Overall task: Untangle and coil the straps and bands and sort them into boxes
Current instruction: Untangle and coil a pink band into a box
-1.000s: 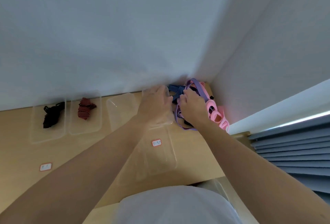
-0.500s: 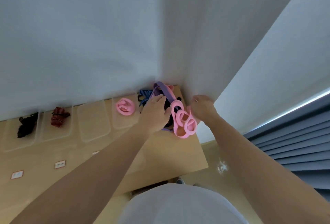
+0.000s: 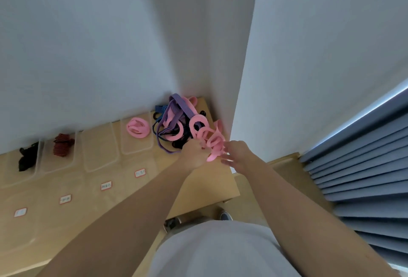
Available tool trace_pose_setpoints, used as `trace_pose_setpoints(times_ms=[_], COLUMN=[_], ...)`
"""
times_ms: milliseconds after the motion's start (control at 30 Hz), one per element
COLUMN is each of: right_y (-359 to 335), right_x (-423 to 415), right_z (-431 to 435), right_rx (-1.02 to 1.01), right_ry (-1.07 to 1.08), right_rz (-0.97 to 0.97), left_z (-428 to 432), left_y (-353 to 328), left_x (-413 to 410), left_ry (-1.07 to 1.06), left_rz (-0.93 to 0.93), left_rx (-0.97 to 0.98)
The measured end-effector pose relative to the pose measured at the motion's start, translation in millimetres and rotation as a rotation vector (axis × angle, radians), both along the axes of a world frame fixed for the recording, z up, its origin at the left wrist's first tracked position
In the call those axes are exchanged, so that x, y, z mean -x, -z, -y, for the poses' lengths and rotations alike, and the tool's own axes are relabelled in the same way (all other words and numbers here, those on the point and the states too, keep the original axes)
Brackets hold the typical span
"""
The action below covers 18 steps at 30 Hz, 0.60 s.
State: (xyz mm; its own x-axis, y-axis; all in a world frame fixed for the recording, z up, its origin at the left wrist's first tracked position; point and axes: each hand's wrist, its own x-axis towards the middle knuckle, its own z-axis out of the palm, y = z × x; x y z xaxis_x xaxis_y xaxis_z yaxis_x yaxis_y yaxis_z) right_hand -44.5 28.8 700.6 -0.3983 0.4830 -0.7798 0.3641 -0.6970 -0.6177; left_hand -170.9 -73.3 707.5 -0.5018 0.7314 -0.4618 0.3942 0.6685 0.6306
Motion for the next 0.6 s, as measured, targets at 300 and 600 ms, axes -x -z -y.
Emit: trace_pose_setpoints(times_ms=[300,600], right_y=[30.5,19.9], right_x=[15.0,22.7], right_z=[2.8,9.5], right_rx=[0.026,-0.129], right_ry=[0.149,0.134], right_rz=[0.083,-0.037], left_z=[-9.7,-14.1], left_y=[-13.0,-18.1], left_x=[-6.9,4.1], left_ry=[-0.125,-0.29], left_rz=[0.175,0.29], left_rx=[0.021,-0.078])
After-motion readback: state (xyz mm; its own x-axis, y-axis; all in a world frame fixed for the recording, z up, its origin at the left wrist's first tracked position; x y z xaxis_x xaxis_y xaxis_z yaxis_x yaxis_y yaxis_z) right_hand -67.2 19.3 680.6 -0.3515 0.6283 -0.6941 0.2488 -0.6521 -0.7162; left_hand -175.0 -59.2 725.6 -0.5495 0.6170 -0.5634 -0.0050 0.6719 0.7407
